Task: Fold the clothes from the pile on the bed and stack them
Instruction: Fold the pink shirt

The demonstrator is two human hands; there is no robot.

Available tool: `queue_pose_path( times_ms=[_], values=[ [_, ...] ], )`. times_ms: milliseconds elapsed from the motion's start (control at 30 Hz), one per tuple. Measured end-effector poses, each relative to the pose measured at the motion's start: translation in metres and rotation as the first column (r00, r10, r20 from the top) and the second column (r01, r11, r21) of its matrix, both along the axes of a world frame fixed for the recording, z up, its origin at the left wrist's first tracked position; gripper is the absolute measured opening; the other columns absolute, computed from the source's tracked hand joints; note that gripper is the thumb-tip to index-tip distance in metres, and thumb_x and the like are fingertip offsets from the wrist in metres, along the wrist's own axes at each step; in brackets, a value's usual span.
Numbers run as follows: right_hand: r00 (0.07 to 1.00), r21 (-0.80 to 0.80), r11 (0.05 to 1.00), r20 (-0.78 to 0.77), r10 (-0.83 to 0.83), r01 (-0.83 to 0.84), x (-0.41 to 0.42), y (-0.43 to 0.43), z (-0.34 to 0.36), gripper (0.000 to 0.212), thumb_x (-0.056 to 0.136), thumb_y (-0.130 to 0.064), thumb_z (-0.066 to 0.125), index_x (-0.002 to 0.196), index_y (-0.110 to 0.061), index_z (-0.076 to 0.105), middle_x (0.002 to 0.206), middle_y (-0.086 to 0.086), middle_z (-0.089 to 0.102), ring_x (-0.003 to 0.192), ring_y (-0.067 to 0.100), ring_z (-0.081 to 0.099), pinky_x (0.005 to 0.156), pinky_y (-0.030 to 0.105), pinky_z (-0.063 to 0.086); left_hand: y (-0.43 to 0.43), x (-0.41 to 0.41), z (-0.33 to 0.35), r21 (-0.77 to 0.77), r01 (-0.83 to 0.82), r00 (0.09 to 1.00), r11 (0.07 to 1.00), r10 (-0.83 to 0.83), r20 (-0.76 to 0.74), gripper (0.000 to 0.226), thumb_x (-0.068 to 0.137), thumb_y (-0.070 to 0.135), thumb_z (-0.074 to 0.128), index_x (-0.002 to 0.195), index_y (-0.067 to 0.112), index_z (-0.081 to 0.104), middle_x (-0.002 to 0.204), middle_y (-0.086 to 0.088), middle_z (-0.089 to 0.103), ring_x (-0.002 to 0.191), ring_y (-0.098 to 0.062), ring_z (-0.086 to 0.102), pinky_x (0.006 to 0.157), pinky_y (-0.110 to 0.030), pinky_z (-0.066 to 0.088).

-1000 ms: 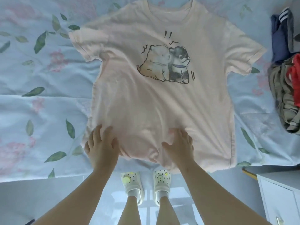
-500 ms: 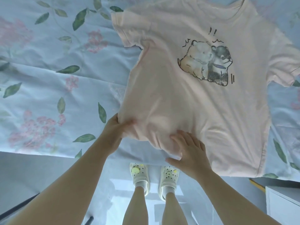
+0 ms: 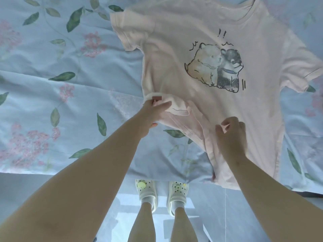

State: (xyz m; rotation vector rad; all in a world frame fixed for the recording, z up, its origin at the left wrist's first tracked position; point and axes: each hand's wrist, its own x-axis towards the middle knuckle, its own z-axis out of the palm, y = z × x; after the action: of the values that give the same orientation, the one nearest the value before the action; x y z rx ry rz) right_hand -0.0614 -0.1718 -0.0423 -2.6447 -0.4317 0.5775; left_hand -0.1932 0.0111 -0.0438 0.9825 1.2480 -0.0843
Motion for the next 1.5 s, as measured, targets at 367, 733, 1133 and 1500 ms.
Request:
queue_pose_path(
  times_ms=[367,733,1133,1500],
  values=[
    [0.916,0.086,0.96,-0.288,0.279,-0.265,-0.009,-0.026,-0.009,0.022,0.081,-0.002,0.055,0.089,-0.019,0.066,0.073,-0.008,0.06,0.073,0.016,0.056,0.057,0.015,0.034,-0.014,0.001,0.002,0.222,-0.191,0.98,0.956,0.197,-0.004,0.007,0.089,0.017,0.056,0.091,0.015,0.062,0.09,-0.005,0.067,0.082,-0.015,0.066,0.075,-0.028,0.057],
    [0.325,0.057,0.788,-0.891,0.318,-0.613,-0.047,-0.027,0.029,0.022,0.084,-0.016,0.065,0.105,-0.025,0.063,0.098,-0.003,0.064,0.077,0.007,0.055,0.065,0.012,0.041,-0.034,-0.158,0.04,0.043,-0.122,0.917,0.992,0.129,-0.378,0.021,0.089,0.003,0.048,0.072,0.012,0.041,0.045,0.0,0.034,0.034,-0.008,0.025,0.038,-0.014,0.022],
    [0.768,0.009,0.915,-0.54,0.344,-0.404,-0.047,-0.01,-0.011,0.014,0.086,-0.018,0.057,0.1,-0.024,0.056,0.098,-0.007,0.056,0.104,0.016,0.054,0.08,0.026,0.04,-0.057,-0.182,0.0,0.246,0.315,0.653,0.917,-0.022,-0.757,0.015,0.077,0.031,0.063,0.077,0.018,0.056,0.074,-0.005,0.062,0.087,-0.032,0.059,0.07,-0.032,0.04],
    [0.785,-0.041,0.903,-0.513,0.349,-0.428,-0.052,-0.005,-0.015,0.006,0.09,-0.017,0.051,0.093,-0.021,0.05,0.102,0.001,0.059,0.105,0.025,0.053,0.078,0.03,0.04,-0.088,-0.143,-0.017,0.163,-0.732,0.497,0.661,0.682,-0.536,0.069,0.078,0.021,0.075,0.132,0.007,0.033,0.119,-0.015,0.054,0.095,-0.027,0.057,0.087,-0.039,0.049]
  ],
)
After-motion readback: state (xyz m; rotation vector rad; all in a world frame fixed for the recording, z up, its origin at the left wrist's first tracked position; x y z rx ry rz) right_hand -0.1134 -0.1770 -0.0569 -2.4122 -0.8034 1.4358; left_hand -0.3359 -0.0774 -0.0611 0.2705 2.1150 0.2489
